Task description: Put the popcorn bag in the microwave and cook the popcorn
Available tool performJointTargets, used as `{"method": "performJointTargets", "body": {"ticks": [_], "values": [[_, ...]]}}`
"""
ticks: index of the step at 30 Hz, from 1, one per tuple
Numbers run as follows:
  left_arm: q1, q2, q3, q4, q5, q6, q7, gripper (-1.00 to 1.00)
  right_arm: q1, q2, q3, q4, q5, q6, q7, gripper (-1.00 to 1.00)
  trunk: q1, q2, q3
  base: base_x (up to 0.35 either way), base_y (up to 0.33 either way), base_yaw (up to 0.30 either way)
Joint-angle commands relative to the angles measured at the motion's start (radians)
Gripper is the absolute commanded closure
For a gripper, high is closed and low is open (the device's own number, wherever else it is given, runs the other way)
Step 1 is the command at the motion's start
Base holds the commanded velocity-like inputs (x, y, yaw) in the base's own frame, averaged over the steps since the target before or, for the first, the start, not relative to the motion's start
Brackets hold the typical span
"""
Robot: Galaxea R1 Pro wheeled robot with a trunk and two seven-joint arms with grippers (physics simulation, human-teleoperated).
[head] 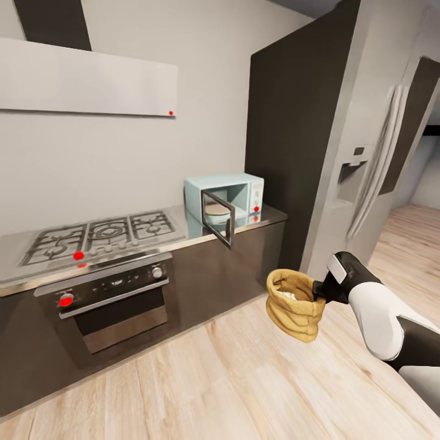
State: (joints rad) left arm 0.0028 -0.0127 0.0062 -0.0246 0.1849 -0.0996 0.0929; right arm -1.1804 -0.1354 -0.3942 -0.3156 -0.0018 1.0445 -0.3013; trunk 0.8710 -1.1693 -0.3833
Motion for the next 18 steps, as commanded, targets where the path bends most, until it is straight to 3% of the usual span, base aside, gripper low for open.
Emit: {"method": "performJointTargets", "body": {"ticks": [1, 9, 18], "values": [[0.0, 0.0, 0.0, -0.001, 0.005, -0.001, 0.002, -1.0, -0.001, 0.0, -0.006, -0.001, -0.001, 0.003, -0.004, 1.0, 0.001, -0.001, -0.001, 0.317, 0.0, 0.0], [0.0, 0.0, 0.001, -0.002, -0.003, -0.009, 0.001, -1.0, -0.001, 0.0, -0.006, -0.002, 0.006, 0.003, -0.005, 1.0, 0.001, -0.001, -0.001, 0.315, -0.02, 0.0], [0.0, -0.001, 0.002, -0.003, 0.003, -0.011, 0.001, -1.0, -0.001, 0.0, -0.006, -0.002, 0.009, 0.003, -0.007, 1.0, 0.001, -0.001, -0.001, 0.208, -0.236, 0.0]]}}
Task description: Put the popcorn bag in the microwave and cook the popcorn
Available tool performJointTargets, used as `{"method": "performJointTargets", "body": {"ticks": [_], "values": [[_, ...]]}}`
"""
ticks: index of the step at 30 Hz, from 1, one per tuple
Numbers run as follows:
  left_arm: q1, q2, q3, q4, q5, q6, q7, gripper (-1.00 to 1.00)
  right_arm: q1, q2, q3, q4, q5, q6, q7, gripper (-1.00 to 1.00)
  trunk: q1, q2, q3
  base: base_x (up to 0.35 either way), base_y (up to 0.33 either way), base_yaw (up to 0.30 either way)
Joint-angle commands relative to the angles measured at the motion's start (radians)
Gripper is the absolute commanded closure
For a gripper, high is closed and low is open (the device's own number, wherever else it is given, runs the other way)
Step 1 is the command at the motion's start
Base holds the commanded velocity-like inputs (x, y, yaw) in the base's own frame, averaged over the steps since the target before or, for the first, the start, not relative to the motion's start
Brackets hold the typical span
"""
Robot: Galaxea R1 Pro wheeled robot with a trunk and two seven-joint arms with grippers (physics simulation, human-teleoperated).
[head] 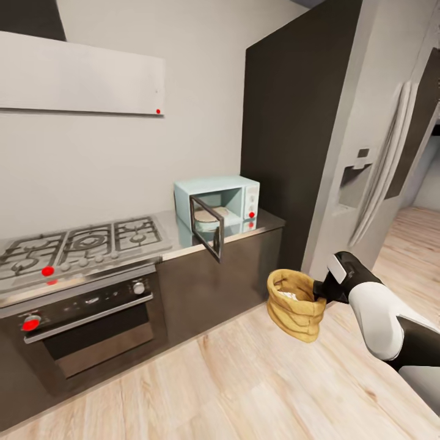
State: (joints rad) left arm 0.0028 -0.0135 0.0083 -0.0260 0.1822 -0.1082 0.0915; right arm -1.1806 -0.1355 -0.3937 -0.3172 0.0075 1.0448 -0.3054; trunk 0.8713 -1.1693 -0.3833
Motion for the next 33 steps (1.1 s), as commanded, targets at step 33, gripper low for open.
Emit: {"method": "performJointTargets", "body": {"ticks": [33], "values": [[0.0, 0.001, 0.002, -0.002, 0.008, -0.003, 0.004, -1.0, -0.001, 0.0, -0.005, 0.0, 0.0, 0.002, -0.003, 1.0, 0.0, -0.001, -0.001, 0.101, -0.324, 0.155]]}}
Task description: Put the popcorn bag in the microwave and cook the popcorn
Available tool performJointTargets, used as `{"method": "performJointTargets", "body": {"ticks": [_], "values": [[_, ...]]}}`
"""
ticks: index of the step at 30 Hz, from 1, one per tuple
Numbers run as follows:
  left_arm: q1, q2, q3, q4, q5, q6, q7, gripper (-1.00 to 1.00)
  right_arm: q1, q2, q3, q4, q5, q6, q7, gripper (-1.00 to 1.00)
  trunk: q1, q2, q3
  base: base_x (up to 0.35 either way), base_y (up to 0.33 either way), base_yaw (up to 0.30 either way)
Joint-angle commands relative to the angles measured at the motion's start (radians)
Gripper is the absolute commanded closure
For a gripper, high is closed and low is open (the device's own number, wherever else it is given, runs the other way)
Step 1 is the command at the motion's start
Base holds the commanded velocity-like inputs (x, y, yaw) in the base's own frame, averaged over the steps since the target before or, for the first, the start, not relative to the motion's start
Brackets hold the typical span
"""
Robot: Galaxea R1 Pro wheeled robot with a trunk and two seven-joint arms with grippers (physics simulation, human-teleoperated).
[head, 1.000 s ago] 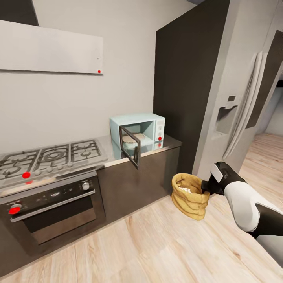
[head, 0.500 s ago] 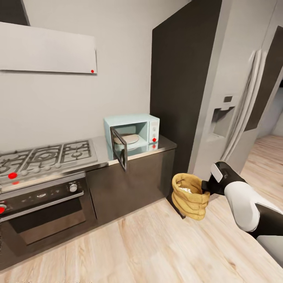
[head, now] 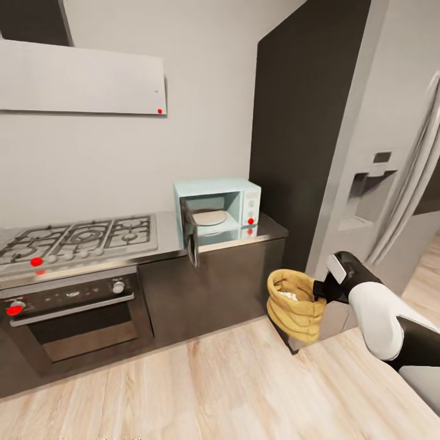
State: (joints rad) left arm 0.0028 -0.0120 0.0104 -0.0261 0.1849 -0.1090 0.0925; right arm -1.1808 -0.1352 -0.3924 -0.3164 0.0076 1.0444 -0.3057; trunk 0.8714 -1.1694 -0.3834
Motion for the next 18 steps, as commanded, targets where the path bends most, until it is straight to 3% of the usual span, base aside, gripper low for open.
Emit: {"method": "performJointTargets", "body": {"ticks": [1, 18], "values": [[0.0, 0.0, 0.0, -0.002, 0.005, -0.002, 0.003, -1.0, 0.0, 0.0, -0.006, -0.001, -0.001, 0.003, -0.003, 1.0, 0.0, -0.001, -0.001, 0.1, -0.324, 0.27], [0.0, 0.0, 0.001, -0.002, 0.007, -0.003, 0.003, -1.0, 0.0, 0.005, -0.001, 0.0, -0.007, 0.003, -0.003, 1.0, 0.0, -0.001, -0.001, 0.1, -0.324, 0.27]]}}
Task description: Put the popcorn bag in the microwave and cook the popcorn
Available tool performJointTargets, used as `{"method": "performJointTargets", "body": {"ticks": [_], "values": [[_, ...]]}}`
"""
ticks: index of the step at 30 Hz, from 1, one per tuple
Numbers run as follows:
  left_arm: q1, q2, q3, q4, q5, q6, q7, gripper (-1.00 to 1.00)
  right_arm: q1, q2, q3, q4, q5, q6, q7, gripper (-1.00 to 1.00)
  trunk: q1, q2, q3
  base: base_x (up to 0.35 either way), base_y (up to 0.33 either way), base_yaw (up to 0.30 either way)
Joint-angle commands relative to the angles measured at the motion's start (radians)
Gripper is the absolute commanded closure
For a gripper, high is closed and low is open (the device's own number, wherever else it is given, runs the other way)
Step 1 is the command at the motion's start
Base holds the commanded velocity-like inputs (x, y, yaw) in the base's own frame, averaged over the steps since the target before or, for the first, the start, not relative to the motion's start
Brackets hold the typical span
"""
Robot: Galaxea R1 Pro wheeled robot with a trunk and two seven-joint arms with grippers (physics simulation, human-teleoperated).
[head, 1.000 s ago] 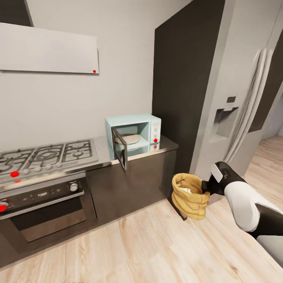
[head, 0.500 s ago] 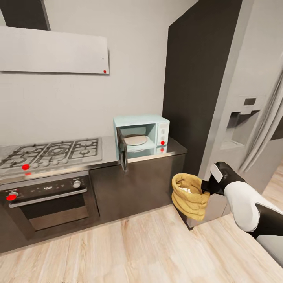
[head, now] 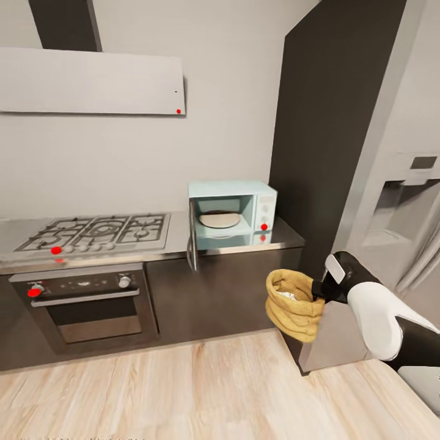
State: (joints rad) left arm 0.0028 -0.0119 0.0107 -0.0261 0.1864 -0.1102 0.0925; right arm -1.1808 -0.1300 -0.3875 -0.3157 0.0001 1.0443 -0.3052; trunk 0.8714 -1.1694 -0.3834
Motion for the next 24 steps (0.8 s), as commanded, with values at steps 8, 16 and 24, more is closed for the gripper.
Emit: {"method": "performJointTargets", "body": {"ticks": [8, 16, 24], "values": [[0.0, 0.0, 0.0, -0.002, 0.005, -0.003, 0.003, -1.0, 0.0, 0.014, -0.004, 0.016, -0.003, 0.003, -0.002, 1.0, 0.0, -0.001, -0.001, 0.047, -0.216, 0.27], [0.0, -0.003, 0.003, -0.003, 0.005, -0.003, 0.004, -1.0, 0.0, 0.015, -0.004, 0.021, -0.003, 0.003, -0.003, 1.0, 0.0, -0.001, -0.001, -0.1, -0.005, 0.27], [0.0, -0.002, 0.002, -0.003, 0.005, -0.003, 0.004, -1.0, 0.0, 0.011, -0.005, 0.021, -0.001, 0.003, -0.003, 1.0, 0.0, -0.001, -0.001, -0.312, -0.03, 0.27]]}}
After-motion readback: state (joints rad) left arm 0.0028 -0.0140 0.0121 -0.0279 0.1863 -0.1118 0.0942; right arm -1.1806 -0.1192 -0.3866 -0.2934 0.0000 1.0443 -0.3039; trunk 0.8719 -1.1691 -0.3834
